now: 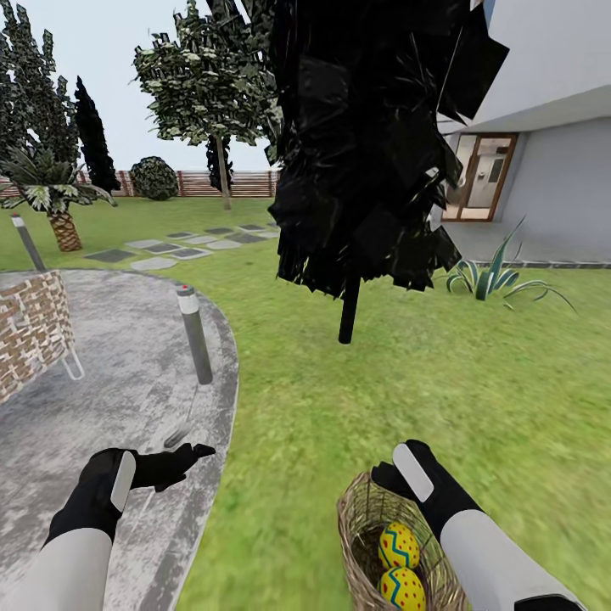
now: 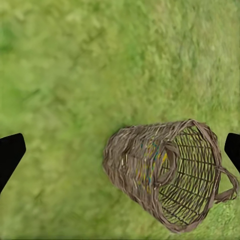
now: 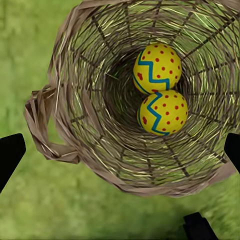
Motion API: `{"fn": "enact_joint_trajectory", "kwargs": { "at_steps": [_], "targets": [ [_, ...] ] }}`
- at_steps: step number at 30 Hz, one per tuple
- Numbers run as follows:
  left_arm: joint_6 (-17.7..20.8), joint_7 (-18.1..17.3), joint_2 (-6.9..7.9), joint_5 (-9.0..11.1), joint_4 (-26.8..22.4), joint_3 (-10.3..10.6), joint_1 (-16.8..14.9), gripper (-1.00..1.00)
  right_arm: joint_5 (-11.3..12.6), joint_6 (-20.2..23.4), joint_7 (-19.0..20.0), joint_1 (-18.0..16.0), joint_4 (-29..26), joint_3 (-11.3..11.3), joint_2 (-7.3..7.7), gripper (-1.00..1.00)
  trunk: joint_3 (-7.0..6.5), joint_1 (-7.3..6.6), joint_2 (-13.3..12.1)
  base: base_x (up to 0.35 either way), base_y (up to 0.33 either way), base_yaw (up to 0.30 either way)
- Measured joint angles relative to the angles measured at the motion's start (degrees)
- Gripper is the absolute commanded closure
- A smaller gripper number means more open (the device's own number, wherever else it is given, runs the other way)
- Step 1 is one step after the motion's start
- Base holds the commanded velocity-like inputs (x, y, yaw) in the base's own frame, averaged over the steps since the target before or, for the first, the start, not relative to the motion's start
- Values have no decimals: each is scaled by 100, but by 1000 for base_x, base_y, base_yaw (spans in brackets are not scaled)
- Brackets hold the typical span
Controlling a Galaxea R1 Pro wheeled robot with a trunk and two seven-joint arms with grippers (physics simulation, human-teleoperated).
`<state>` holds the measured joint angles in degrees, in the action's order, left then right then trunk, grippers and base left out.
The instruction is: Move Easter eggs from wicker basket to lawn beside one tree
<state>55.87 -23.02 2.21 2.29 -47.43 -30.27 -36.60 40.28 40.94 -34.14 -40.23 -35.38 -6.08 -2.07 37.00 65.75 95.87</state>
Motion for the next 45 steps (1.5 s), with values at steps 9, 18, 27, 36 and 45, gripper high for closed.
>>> {"fn": "enact_joint_trajectory", "kwargs": {
  "at_steps": [9,18,27,36,45],
  "targets": [
    [0,0,0,-2,0,0,0,-100,0,-191,-1,-136,322,-6,17,-100,162,198,361,0,0,0],
    [0,0,0,-4,0,0,0,-100,-1,-218,-2,-186,389,-7,18,-100,323,396,722,0,0,0],
    [0,0,0,-4,0,0,-1,-100,5,-574,3,-199,524,-3,18,-100,485,593,1083,0,0,0],
    [0,0,0,-2,0,0,0,-100,2,-597,1,-207,589,-1,21,-100,646,791,1444,0,0,0],
    [-9,-225,36,5,0,-3,0,-100,9,-599,-5,-210,593,0,134,-100,808,989,1805,0,0,0]
  ]
}}
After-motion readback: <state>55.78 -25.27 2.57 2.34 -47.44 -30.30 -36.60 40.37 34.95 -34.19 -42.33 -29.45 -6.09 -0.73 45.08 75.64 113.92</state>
